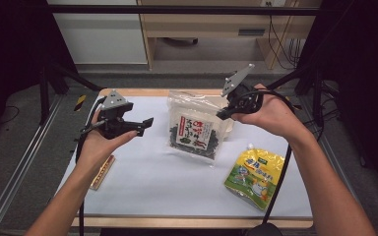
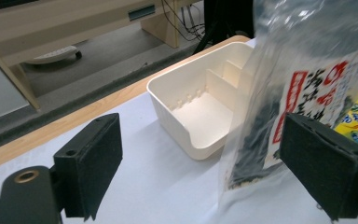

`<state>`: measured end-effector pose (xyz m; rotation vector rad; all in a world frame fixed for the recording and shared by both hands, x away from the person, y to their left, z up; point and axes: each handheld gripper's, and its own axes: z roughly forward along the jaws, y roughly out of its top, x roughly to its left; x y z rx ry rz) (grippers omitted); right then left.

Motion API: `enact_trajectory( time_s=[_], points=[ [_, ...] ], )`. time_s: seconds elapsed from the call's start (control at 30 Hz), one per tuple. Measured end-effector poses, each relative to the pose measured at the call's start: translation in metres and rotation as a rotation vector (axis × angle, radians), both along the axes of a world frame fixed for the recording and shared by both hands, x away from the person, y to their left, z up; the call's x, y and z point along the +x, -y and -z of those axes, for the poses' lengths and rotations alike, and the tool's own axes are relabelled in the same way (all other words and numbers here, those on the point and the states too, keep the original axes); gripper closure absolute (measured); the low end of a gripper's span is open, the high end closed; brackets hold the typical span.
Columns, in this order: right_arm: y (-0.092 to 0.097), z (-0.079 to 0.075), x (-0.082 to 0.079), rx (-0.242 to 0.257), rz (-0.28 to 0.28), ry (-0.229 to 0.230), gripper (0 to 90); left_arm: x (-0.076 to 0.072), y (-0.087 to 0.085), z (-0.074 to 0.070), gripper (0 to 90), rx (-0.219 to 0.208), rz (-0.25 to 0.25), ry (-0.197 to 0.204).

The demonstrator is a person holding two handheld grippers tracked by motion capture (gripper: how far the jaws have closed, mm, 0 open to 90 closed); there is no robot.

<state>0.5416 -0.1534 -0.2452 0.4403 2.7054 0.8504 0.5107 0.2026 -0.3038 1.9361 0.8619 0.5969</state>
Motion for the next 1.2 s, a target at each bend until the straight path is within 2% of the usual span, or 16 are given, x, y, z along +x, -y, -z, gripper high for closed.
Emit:
enact_trajectory(
  time_s=[0.17, 0.33, 0.47, 0.57, 0.7, 0.8, 0.9, 1.0, 1.17, 1.2],
  points=[
    [0.007, -0.009, -0.006, 0.03, 0.016, 0.003, 87.0, -0.004, -0.004, 0.011, 9.4, 0.02, -0.009, 0.001],
    [0.012, -0.024, -0.015, 0.069, 0.059, 0.016, 87.1, -0.008, -0.005, 0.029, 6.9, 0.028, -0.035, 0.002],
    [0.017, -0.037, -0.02, 0.105, 0.112, 0.024, 87.1, -0.013, -0.007, 0.049, 6.7, 0.019, -0.055, -0.002],
    [0.019, -0.044, -0.022, 0.129, 0.156, 0.025, 87.2, -0.018, -0.006, 0.067, 6.7, 0.036, -0.065, -0.002],
    [0.02, -0.053, -0.02, 0.124, 0.209, 0.038, 87.2, -0.025, -0.005, 0.093, 6.7, 0.031, -0.063, -0.013],
    [0.02, -0.056, -0.016, 0.123, 0.246, 0.042, 87.2, -0.027, -0.004, 0.11, 6.7, 0.054, -0.06, -0.035],
    [0.021, -0.059, -0.008, 0.139, 0.294, 0.044, 87.1, -0.03, -0.006, 0.118, 6.7, 0.038, -0.068, -0.04],
    [0.023, -0.061, 0.0, 0.151, 0.338, 0.045, 87.2, -0.035, -0.01, 0.12, 6.7, 0.039, -0.069, -0.038],
    [0.022, -0.063, 0.013, 0.14, 0.396, 0.055, 87.2, -0.047, -0.015, 0.123, 6.7, 0.034, -0.069, -0.023],
    [0.021, -0.063, 0.015, 0.142, 0.403, 0.056, 87.2, -0.049, -0.015, 0.124, 6.8, 0.044, -0.064, -0.023]
  ],
)
